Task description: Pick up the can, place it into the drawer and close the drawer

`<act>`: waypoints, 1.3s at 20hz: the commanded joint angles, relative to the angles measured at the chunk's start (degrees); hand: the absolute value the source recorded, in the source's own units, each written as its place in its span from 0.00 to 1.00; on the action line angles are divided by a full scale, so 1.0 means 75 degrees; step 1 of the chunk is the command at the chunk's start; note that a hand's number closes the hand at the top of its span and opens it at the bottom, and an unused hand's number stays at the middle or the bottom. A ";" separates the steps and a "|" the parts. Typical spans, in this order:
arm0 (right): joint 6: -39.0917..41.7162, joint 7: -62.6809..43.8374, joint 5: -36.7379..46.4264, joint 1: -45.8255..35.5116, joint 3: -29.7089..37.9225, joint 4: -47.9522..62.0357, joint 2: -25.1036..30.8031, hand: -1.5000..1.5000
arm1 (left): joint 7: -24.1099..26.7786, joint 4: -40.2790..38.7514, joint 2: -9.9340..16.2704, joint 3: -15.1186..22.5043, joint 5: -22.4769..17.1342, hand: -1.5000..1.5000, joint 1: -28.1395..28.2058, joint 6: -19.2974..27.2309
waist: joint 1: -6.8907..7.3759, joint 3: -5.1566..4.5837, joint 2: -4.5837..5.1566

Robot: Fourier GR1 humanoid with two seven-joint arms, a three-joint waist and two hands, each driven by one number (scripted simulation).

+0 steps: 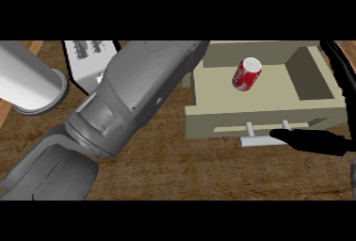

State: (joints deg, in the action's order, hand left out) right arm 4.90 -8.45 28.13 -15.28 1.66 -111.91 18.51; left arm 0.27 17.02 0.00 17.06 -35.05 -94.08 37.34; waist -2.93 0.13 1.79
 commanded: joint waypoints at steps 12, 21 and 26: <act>-0.1760 0.1041 0.3236 -0.1884 -0.1334 0.4728 -0.0448 0.00 | -0.0172 -0.0160 0.0375 -0.0215 0.0208 0.00 -0.0172 -0.0535 | 0.0471 -0.0007 -0.0105; -0.3735 0.1581 0.3964 -0.3008 -0.0934 0.7660 -0.1121 0.00 | -0.0630 0.0484 0.0866 -0.0175 0.0463 0.00 0.0338 -0.0580 | 0.0654 -0.0011 -0.0198; -0.4708 0.1337 0.4318 -0.4042 -0.0516 0.8792 -0.1231 0.00 | -0.0876 0.0846 0.1390 -0.0156 0.0532 0.00 0.0691 -0.1005 | 0.0789 -0.0012 -0.0187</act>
State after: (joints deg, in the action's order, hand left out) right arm -24.59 2.01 58.56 -41.14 -4.17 -52.46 10.19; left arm -3.45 21.49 6.72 15.76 -31.45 -89.45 32.69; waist 2.24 0.04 0.41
